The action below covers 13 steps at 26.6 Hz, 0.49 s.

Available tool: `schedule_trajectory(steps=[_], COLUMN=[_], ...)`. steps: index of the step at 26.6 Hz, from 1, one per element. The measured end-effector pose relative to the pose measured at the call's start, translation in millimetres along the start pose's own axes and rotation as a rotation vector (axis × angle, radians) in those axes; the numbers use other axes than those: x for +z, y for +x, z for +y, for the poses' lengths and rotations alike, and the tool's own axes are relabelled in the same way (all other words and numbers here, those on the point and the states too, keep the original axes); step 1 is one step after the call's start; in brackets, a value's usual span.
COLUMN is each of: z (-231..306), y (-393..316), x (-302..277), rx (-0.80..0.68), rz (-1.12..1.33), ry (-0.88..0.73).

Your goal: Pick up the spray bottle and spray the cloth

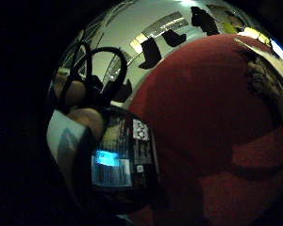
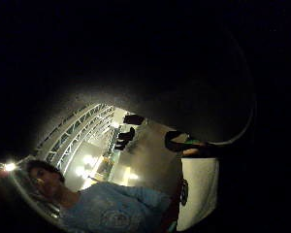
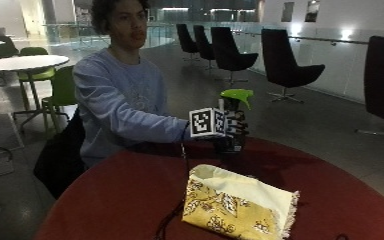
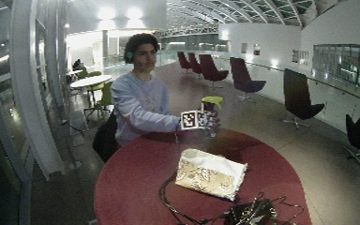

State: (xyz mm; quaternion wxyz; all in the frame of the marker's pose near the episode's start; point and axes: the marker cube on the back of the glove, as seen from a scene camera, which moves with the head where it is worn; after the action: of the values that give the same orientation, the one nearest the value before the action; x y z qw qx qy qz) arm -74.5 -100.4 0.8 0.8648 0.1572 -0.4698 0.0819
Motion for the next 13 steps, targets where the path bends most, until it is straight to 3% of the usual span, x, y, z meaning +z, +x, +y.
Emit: schedule_trajectory(steps=[7,13], z=[3,15], y=[5,4], x=[4,-2], rx=[0.013,0.024], rz=[-0.005,0.018], ry=[0.003,-0.085])
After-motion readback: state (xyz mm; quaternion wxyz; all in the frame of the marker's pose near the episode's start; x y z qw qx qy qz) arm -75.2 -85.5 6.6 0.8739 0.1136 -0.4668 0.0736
